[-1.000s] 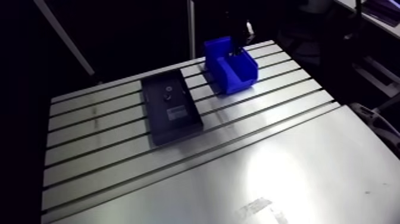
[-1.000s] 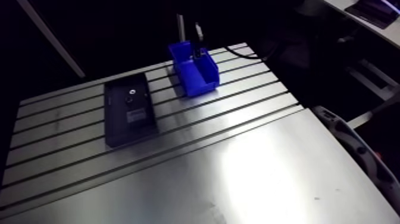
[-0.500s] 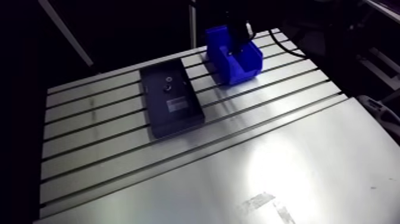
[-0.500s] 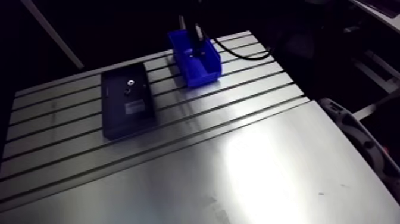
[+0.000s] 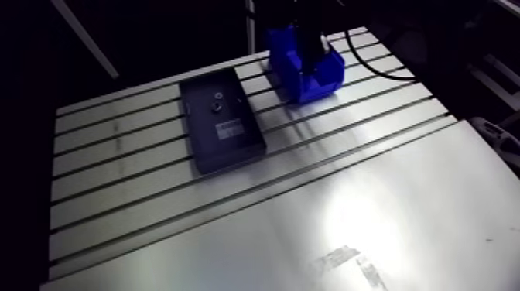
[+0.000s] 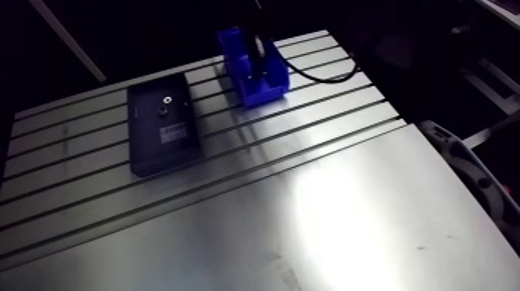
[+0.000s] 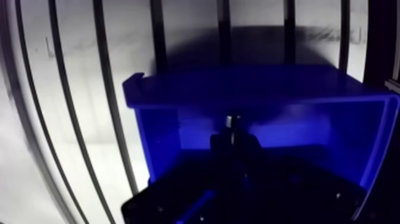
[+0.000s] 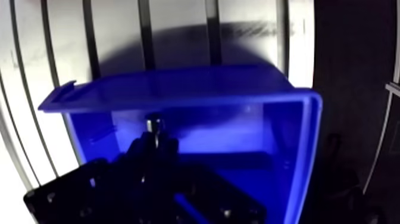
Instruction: Pick up the M10 bolt from the tray and put it into the blue bin.
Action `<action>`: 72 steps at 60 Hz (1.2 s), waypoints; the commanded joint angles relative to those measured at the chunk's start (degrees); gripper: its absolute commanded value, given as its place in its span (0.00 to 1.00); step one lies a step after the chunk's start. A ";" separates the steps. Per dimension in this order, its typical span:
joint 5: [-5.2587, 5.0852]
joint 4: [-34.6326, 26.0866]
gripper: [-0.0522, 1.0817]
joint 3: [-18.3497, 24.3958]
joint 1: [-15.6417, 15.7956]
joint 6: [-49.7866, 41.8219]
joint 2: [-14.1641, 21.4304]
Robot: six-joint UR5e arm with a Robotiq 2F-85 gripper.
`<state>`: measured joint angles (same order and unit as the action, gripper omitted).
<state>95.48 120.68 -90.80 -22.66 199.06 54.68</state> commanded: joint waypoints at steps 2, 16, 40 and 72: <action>0.10 0.83 0.78 -0.65 -0.02 -0.08 -0.16; -1.54 0.50 0.05 -0.21 -0.11 -2.03 0.01; -1.57 -1.42 0.05 0.23 -0.37 -2.03 7.60; -1.90 -21.81 0.05 11.87 1.18 -43.21 14.17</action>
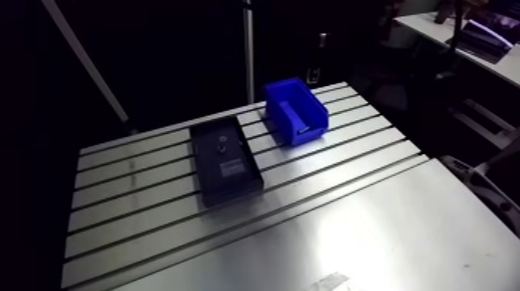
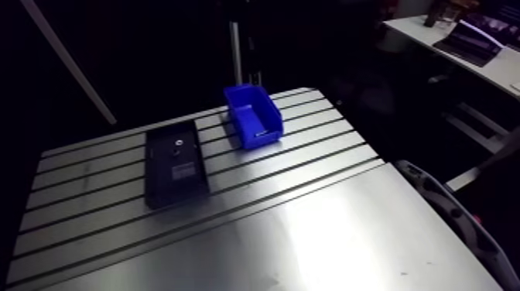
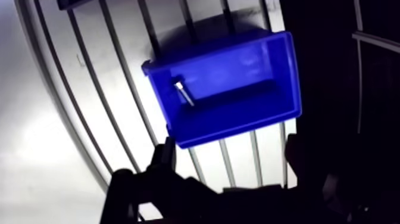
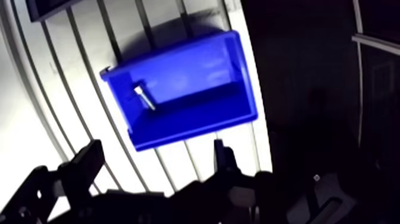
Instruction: Pick up the M10 bolt from the tray and put it into the blue bin.
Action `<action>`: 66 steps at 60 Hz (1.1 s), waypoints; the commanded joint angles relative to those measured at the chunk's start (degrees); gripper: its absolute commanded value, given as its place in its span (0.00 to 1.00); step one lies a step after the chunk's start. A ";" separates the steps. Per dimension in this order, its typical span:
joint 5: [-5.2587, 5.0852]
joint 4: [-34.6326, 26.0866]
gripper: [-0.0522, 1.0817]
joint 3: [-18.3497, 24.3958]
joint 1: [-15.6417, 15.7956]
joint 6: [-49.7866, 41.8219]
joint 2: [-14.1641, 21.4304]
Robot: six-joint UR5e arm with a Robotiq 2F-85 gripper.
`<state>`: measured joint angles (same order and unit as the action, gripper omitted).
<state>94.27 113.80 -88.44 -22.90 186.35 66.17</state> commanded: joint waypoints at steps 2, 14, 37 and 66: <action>-0.85 -16.68 0.05 10.82 1.52 -34.05 2.68; -1.23 -19.86 0.05 15.70 2.83 -56.53 2.68; -2.01 -28.66 0.05 16.88 9.20 -76.31 6.91; -5.18 -29.12 0.05 9.44 9.71 -80.74 16.42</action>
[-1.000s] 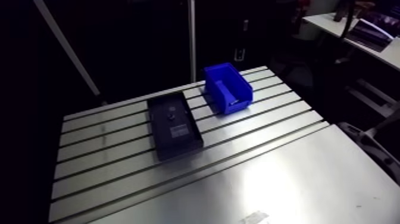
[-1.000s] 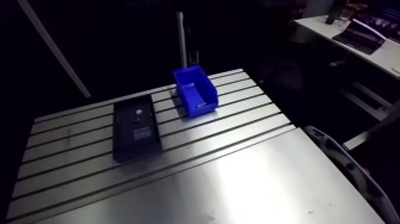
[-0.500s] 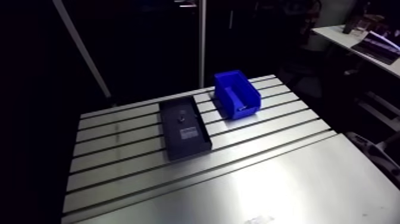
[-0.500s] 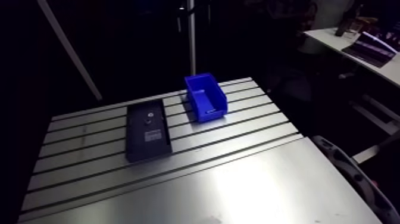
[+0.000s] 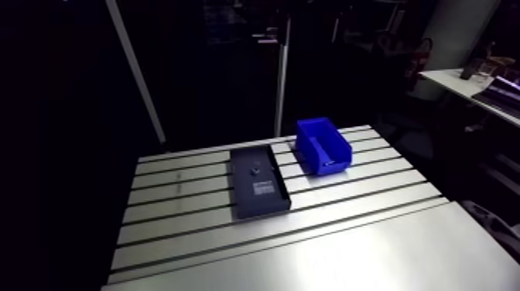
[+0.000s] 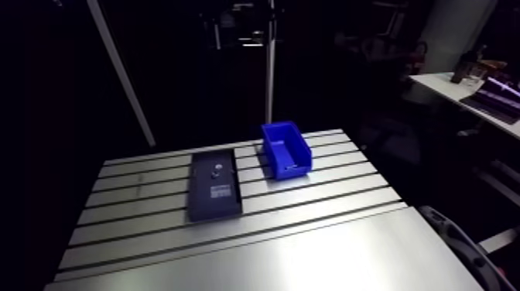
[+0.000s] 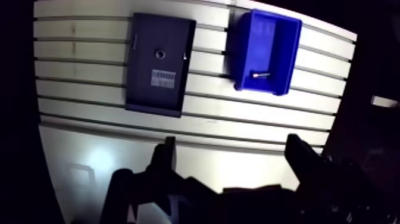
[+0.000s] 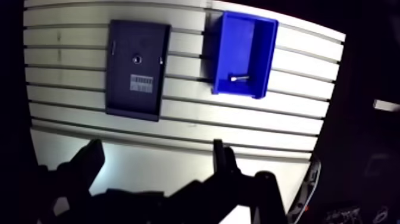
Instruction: Pick up the M10 bolt from the tray and put it into the blue bin.
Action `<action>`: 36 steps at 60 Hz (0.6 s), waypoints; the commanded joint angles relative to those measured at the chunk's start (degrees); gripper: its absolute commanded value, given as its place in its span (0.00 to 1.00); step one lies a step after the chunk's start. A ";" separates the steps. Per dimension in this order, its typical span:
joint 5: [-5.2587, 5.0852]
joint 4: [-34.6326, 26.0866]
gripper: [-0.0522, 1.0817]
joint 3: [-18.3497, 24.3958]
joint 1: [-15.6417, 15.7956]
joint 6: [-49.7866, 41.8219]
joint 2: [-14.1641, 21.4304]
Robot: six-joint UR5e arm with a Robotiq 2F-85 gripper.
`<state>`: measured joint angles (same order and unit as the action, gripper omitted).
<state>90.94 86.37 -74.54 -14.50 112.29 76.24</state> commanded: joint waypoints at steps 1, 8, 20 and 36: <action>-1.87 -1.62 0.05 -4.80 1.31 -6.76 6.78; -1.69 -1.60 0.05 -5.36 1.38 -7.92 7.78; -1.69 1.25 0.05 -7.01 1.40 -8.70 7.91; -0.99 2.95 0.05 -7.05 1.40 -8.62 7.21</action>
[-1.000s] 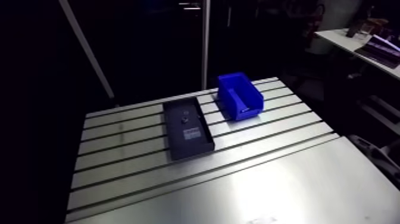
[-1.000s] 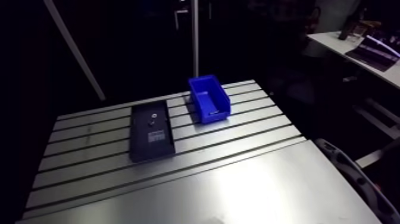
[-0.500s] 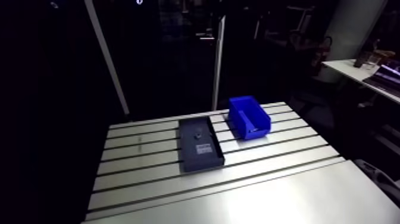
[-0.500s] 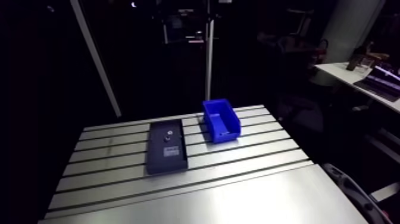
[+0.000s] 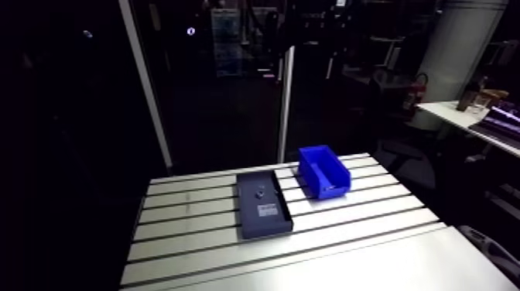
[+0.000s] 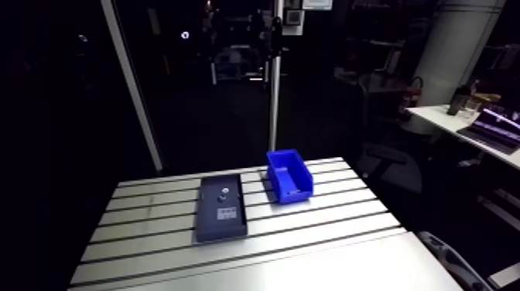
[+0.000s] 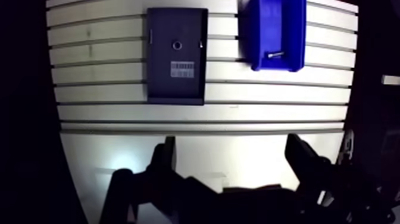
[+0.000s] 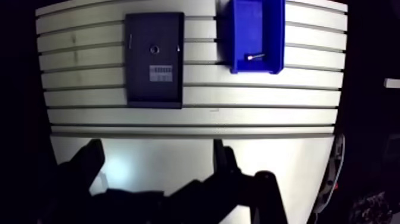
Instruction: Pick up the M10 bolt from the tray and put it into the blue bin.
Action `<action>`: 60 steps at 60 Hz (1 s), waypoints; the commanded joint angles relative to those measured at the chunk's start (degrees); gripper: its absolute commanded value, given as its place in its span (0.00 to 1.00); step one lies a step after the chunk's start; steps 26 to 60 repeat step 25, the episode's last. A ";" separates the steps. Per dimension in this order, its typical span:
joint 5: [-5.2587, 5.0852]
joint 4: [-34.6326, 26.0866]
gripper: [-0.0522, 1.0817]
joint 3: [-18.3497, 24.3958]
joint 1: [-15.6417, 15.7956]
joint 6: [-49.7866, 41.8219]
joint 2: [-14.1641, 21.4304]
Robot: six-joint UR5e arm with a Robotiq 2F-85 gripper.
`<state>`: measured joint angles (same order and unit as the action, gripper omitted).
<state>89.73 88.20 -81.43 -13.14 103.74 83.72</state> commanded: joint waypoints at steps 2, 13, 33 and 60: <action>0.23 1.13 0.05 -0.25 0.04 -0.14 -0.27; -0.12 1.14 0.05 -0.45 0.04 -0.15 -0.18; -0.21 1.22 0.05 -0.78 0.04 -0.15 -0.27; -0.21 1.22 0.05 -0.78 0.04 -0.15 -0.27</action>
